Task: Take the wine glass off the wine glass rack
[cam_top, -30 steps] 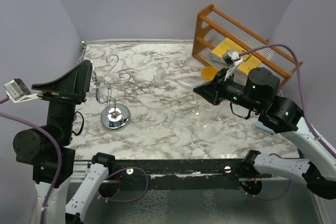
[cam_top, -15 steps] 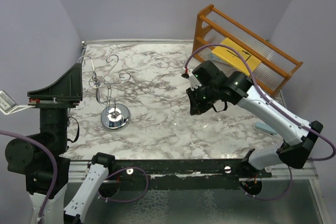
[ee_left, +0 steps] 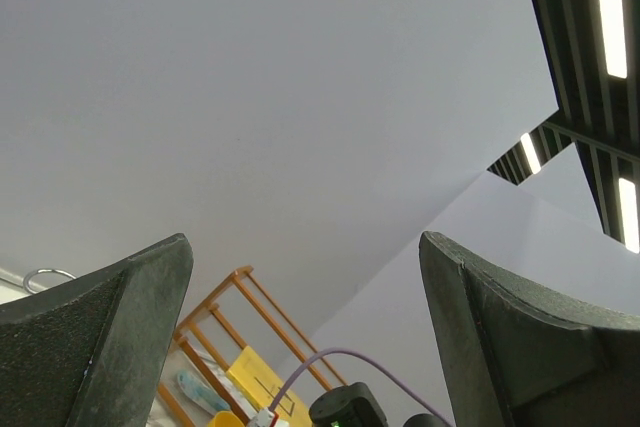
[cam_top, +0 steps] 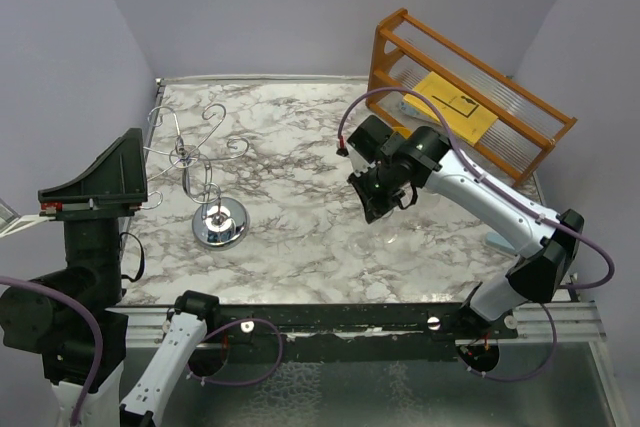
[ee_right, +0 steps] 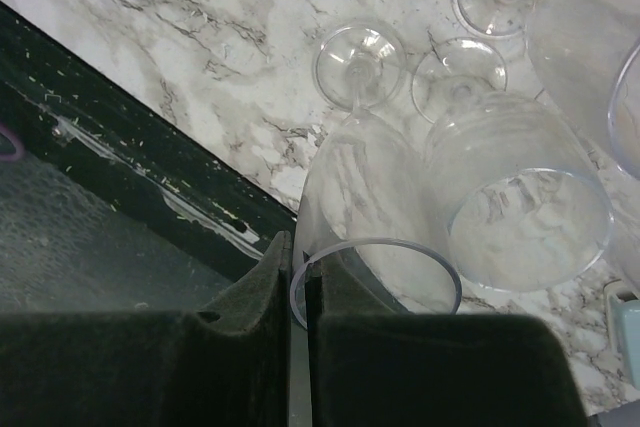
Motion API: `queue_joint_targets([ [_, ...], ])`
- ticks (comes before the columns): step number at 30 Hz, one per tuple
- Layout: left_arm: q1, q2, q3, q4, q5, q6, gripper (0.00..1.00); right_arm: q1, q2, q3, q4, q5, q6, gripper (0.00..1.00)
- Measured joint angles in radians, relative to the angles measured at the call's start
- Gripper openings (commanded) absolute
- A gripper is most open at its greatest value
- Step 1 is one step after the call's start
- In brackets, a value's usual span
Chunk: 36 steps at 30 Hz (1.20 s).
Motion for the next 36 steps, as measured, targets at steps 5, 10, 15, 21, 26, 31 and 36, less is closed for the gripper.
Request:
queue_joint_targets([
  [5,0.000,0.000,0.000,-0.009,-0.004,0.000,0.99,0.000,0.021,0.000,-0.003,0.000,-0.016,0.16],
  [10,0.000,-0.004,0.000,-0.015,-0.014,0.002,0.99,0.003,0.021,0.000,0.000,0.002,-0.031,0.40],
  [15,0.000,-0.006,0.000,-0.022,-0.020,0.003,0.98,0.005,0.016,0.000,0.030,0.006,-0.044,0.71],
  [21,0.000,-0.003,0.008,-0.041,-0.024,0.011,0.98,0.005,-0.050,0.041,0.087,0.046,-0.052,1.00],
  [26,0.000,0.027,0.055,-0.052,-0.026,0.034,0.98,0.005,-0.200,0.058,0.205,0.090,-0.061,1.00],
  [31,0.000,0.114,0.155,-0.094,-0.023,0.092,0.98,0.005,-0.349,0.085,0.319,0.154,-0.082,1.00],
  [36,0.000,0.184,0.226,-0.150,-0.021,0.154,0.98,0.005,-0.498,0.092,0.422,0.212,-0.112,1.00],
])
